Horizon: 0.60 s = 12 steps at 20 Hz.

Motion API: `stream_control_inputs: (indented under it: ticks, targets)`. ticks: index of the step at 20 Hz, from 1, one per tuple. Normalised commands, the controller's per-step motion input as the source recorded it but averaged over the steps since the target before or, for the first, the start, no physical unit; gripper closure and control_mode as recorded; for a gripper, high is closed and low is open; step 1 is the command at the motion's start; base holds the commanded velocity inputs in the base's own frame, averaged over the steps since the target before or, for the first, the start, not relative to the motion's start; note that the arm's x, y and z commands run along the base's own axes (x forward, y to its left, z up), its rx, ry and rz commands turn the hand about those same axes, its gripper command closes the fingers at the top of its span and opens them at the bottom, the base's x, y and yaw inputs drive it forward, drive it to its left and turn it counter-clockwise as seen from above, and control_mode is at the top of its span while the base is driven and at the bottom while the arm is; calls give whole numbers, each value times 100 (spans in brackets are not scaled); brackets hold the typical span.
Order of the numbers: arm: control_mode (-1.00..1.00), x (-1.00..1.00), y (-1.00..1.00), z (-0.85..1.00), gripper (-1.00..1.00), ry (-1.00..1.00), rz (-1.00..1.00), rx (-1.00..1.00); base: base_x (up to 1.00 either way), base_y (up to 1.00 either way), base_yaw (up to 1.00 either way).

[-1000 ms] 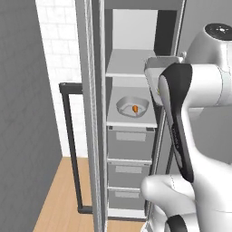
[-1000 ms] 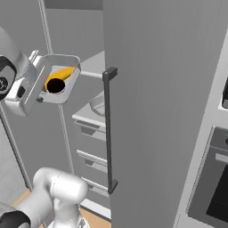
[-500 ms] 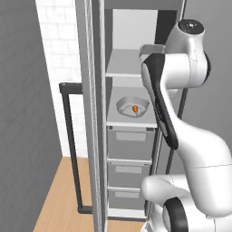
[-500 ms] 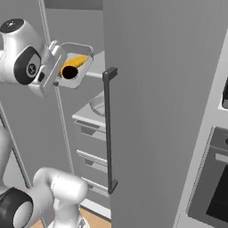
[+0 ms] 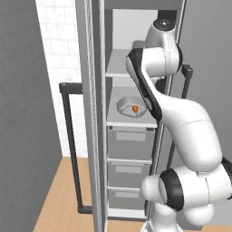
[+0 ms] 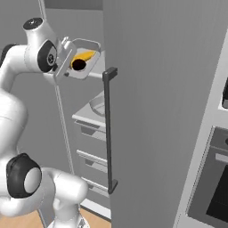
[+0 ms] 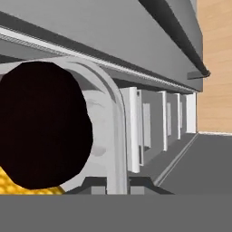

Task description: Take the meat container that has the chicken drumstick and place it on the second highest rack of the freezer. Then take the vegetable container that has the avocado and corn and place it on the highest rack of the freezer.

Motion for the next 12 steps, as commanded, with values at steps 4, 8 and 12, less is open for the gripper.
stream_control_inputs:
  ticks: [4, 8, 12]
  targets:
    - [-100, 100, -1, 2, 100, 6, 0, 0, 0, 0, 0]
    - [-100, 100, -17, 6, 100, 10, 0, 0, 0, 0, 0]
    - [-100, 100, -26, -2, 100, 14, -6, 0, 0, 0, 0]
